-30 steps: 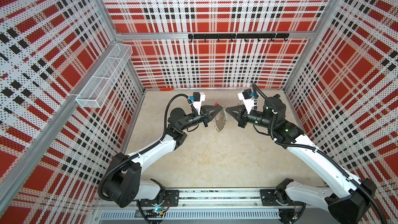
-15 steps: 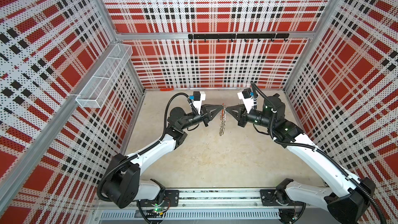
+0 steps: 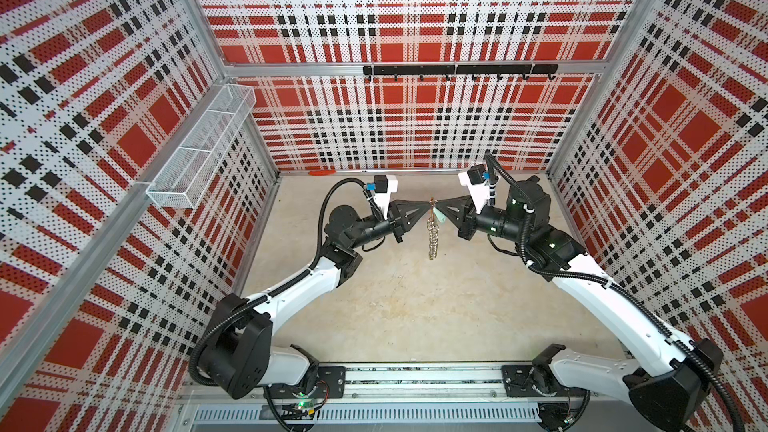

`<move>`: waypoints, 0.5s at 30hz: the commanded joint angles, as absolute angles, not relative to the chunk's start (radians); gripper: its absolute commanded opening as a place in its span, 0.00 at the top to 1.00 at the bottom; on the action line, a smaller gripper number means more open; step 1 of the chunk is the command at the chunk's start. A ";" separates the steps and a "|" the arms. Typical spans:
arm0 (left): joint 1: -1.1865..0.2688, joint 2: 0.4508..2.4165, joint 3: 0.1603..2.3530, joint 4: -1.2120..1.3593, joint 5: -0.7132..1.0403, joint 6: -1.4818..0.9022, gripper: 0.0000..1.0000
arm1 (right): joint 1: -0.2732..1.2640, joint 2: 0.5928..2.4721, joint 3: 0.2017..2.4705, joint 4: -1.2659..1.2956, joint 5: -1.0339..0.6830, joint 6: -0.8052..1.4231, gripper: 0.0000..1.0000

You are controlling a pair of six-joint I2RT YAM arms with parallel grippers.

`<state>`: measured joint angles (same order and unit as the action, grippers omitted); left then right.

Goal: Put the keys on the keyring
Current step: 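Lower the plate with the left gripper while the right gripper lowers the key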

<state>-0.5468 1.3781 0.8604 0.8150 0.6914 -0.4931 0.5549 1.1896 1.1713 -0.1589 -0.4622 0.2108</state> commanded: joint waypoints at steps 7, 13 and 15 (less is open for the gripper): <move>-0.562 1.352 0.895 0.835 0.701 -0.473 1.00 | 0.512 1.233 1.173 -0.152 -0.408 0.302 1.00; -0.572 1.323 0.863 0.851 0.643 -0.431 1.00 | 0.470 1.255 1.146 -0.142 -0.451 0.391 1.00; -0.581 1.310 0.833 0.888 0.595 -0.416 1.00 | 0.468 1.262 1.141 -0.143 -0.474 0.407 1.00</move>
<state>-0.5602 1.3731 0.8494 0.7700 0.6159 -0.4583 0.4973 1.2385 1.1641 -0.1383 -0.5072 0.3630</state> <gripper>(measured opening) 0.042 0.050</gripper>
